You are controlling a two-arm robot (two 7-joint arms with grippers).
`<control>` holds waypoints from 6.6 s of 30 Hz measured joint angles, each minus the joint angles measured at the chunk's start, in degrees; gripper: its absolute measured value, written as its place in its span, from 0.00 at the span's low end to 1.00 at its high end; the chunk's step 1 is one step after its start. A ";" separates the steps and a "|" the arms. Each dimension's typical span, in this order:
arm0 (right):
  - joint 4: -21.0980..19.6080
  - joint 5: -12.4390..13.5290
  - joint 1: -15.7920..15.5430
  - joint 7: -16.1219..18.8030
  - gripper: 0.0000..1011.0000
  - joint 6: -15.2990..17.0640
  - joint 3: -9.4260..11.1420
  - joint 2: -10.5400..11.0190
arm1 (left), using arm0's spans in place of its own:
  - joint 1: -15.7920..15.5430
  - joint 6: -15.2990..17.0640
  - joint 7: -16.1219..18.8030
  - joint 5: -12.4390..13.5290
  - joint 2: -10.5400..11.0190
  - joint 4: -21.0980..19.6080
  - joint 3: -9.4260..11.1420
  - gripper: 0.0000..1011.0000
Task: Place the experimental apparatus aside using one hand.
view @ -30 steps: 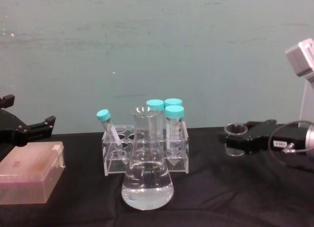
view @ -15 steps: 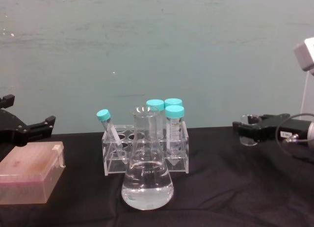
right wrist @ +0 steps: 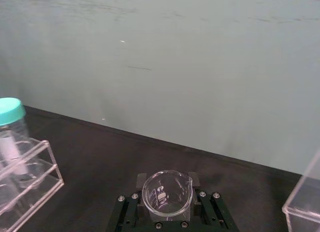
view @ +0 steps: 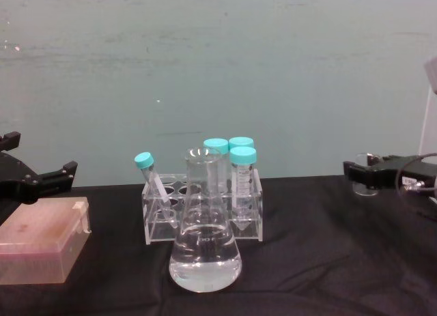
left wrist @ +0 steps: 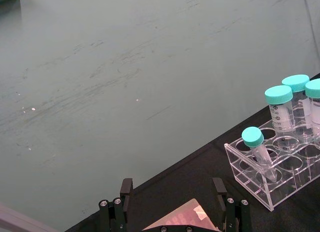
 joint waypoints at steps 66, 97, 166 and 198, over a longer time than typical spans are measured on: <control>7.38 -9.38 2.08 -11.35 0.49 1.18 9.90 -4.74 | 0.00 0.00 0.00 0.00 0.00 0.00 0.00 0.99; 11.44 -12.58 4.31 -9.78 0.49 0.36 13.08 -6.33 | 0.00 0.00 0.00 0.00 0.00 0.00 0.00 0.99; 10.03 -13.10 3.56 -9.68 0.99 0.30 12.90 -6.23 | 0.00 0.00 0.00 0.00 0.00 0.00 0.00 0.99; -14.88 -12.17 -9.16 1.08 0.99 -0.62 9.00 -1.79 | 0.00 0.00 0.00 0.00 0.00 0.00 0.00 0.99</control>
